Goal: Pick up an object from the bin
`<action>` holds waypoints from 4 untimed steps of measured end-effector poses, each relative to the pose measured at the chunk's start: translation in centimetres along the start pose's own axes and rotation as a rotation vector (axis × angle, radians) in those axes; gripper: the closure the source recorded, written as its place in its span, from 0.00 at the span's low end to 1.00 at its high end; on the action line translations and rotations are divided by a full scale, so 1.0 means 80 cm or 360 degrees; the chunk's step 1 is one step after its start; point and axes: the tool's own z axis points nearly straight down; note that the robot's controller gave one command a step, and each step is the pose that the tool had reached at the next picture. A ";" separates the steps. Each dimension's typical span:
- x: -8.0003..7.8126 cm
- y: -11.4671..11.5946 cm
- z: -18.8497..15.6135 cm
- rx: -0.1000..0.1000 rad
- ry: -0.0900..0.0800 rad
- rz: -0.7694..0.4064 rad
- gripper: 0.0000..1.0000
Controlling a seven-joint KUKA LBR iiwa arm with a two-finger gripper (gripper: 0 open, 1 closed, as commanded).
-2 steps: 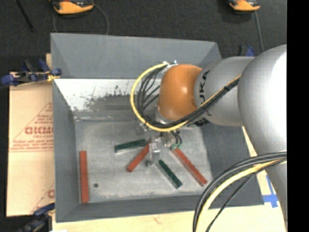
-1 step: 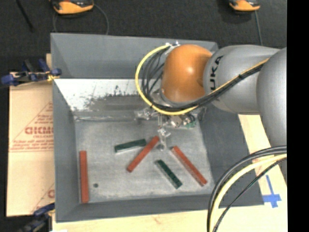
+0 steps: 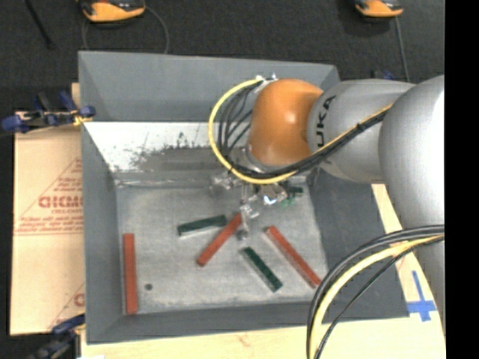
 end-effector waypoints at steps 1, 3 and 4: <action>-0.001 0.000 -0.001 0.0000 -0.0002 0.0003 1.00; 0.012 -0.059 -0.001 0.0003 0.0002 -0.1060 1.00; 0.036 -0.083 -0.149 0.0014 -0.0009 -0.1110 1.00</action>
Offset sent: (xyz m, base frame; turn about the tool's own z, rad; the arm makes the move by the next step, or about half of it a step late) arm 0.0000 0.0000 0.0000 0.0000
